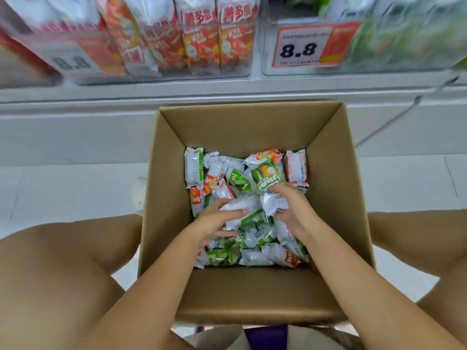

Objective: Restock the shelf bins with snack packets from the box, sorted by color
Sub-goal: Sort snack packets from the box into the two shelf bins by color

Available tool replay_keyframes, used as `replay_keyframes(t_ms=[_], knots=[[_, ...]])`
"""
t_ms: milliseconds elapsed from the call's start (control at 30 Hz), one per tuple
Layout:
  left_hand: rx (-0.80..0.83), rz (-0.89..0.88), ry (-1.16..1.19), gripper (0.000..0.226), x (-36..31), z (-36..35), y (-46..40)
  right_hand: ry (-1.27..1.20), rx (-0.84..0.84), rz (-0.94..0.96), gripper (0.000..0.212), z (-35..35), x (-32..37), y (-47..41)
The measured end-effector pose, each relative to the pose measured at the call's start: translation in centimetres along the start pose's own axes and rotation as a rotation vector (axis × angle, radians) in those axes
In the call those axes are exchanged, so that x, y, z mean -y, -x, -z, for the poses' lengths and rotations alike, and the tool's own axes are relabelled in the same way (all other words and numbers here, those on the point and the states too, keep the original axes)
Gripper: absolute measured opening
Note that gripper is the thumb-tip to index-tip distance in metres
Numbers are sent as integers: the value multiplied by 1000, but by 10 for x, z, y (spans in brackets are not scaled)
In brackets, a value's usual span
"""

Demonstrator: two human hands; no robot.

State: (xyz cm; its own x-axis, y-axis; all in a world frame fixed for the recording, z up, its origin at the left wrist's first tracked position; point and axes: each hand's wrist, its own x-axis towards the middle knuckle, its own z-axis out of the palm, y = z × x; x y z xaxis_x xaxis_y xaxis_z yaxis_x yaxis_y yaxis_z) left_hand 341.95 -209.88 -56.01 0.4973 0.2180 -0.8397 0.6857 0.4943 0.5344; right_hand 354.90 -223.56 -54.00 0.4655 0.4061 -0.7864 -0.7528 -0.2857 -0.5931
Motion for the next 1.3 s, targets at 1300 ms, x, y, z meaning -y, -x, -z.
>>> replay_keyframes(t_ms=[1300], knots=[[-47, -781, 236, 77, -230, -103, 141, -240, 168, 542, 53, 17, 265, 116]])
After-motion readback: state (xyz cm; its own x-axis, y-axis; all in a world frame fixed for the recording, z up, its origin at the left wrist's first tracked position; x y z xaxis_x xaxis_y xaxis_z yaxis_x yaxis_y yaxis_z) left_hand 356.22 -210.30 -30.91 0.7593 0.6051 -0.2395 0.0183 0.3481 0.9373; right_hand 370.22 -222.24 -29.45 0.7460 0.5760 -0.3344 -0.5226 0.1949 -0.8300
